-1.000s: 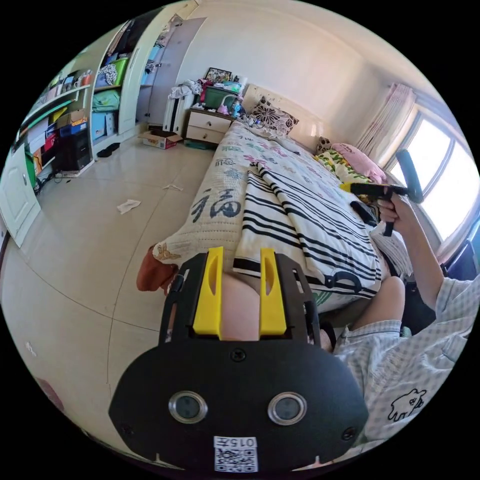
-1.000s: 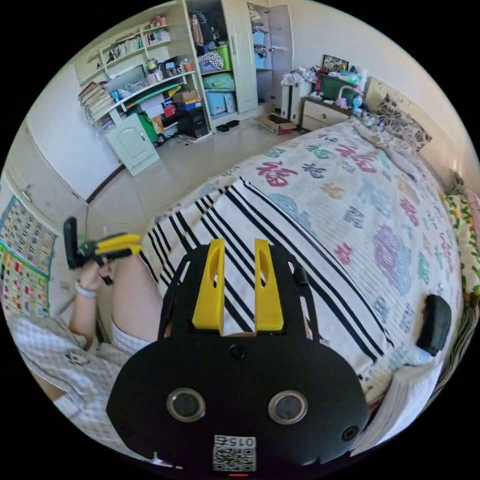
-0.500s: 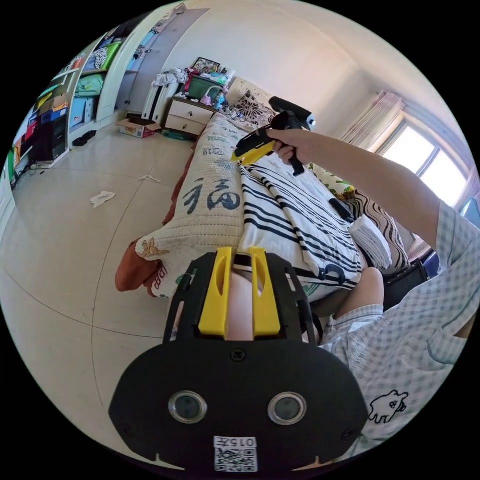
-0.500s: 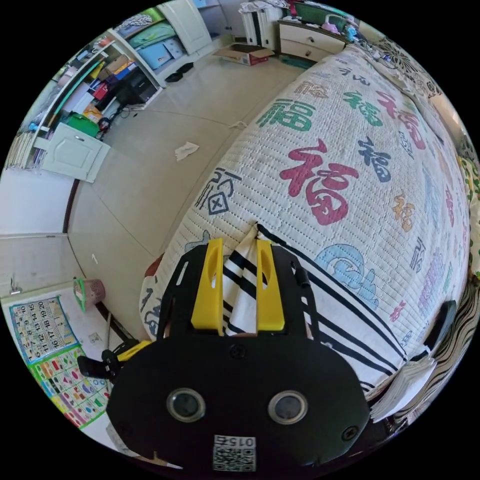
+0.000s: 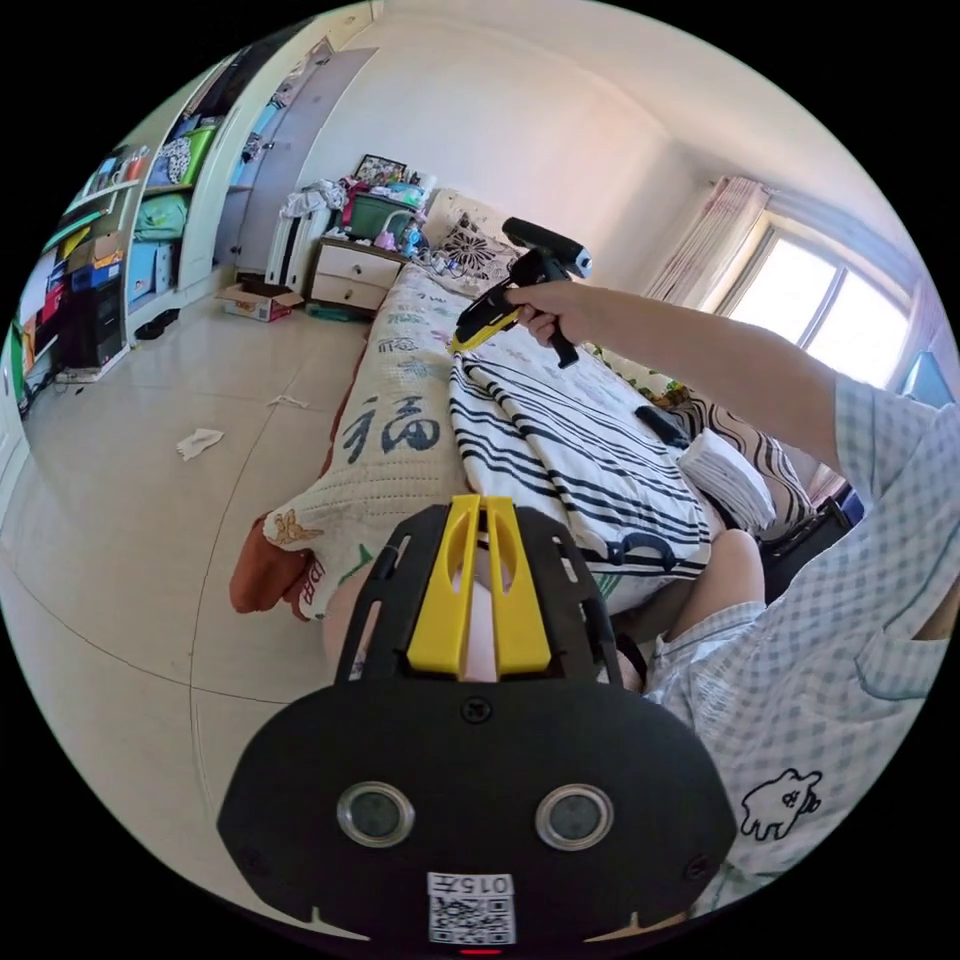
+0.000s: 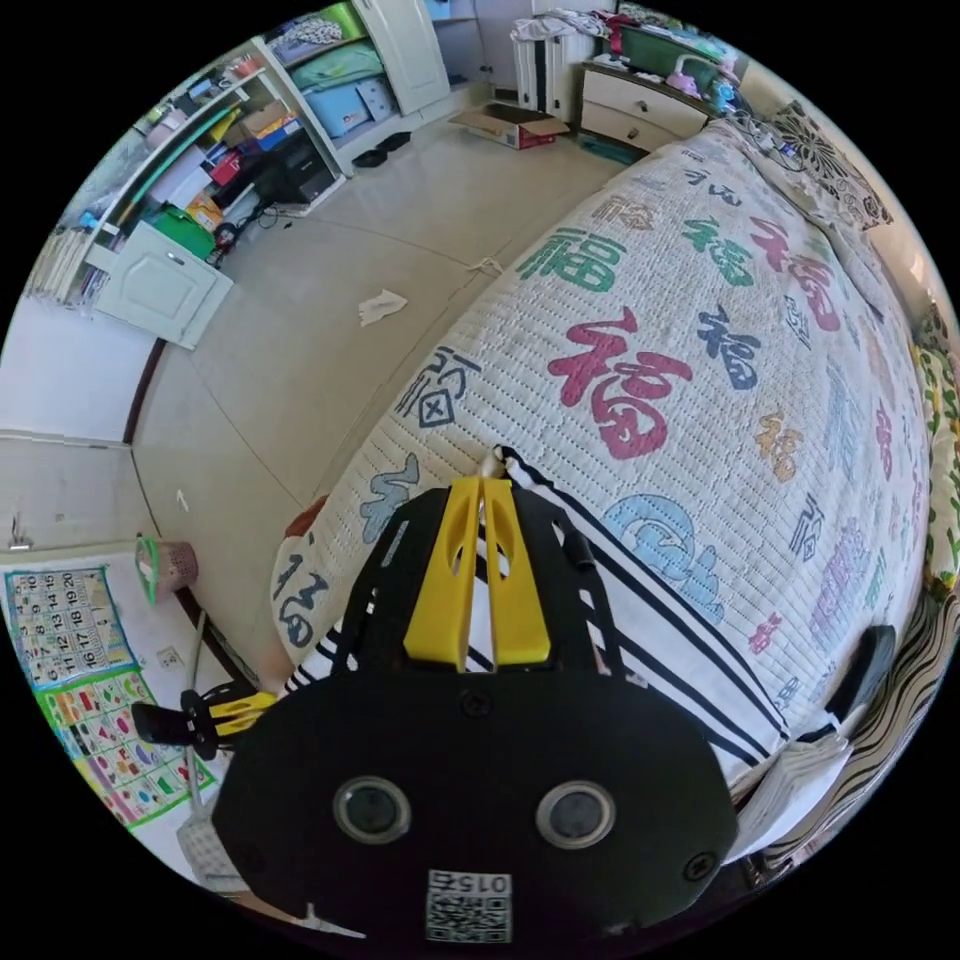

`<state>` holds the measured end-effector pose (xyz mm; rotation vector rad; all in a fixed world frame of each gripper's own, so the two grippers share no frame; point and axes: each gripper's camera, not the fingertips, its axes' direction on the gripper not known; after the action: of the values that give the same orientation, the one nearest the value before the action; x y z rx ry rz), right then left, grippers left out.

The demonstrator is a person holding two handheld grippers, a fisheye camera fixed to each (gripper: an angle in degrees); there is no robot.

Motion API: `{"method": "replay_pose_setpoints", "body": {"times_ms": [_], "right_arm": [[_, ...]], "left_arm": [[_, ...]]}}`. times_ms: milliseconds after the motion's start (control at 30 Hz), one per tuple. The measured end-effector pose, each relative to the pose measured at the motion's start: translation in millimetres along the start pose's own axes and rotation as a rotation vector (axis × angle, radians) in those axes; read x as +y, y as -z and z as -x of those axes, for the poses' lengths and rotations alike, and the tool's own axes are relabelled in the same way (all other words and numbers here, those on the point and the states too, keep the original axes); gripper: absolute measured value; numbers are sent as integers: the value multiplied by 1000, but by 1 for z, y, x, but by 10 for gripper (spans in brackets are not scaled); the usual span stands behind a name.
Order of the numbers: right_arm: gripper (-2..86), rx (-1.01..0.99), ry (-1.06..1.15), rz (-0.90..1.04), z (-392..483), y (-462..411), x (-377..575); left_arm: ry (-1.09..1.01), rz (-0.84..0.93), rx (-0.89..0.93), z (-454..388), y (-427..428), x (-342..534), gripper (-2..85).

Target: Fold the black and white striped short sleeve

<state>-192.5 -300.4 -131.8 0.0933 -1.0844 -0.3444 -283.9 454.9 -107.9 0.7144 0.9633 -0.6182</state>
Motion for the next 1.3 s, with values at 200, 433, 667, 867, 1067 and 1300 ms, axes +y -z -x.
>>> {"method": "replay_pose_setpoints", "body": {"times_ms": [200, 433, 667, 867, 1067, 1300], "right_arm": [[-6, -157, 67, -166, -74, 102, 66], [-6, -217, -13, -367, -207, 202, 199], [-6, -159, -281, -371, -368, 203, 329], [-6, -178, -388, -356, -449, 179, 384], [-5, -121, -348, -347, -486, 180, 416], [62, -159, -281, -408, -519, 199, 459]], "left_arm": [[-163, -112, 143, -88, 15, 2, -8], [-482, -62, 352, -233, -44, -4, -8], [-739, 150, 451, -371, -181, 34, -8], [-874, 305, 412, -434, -286, 83, -6], [-910, 370, 325, -441, -349, 98, 13], [-868, 326, 369, -399, -365, 52, 40]]}}
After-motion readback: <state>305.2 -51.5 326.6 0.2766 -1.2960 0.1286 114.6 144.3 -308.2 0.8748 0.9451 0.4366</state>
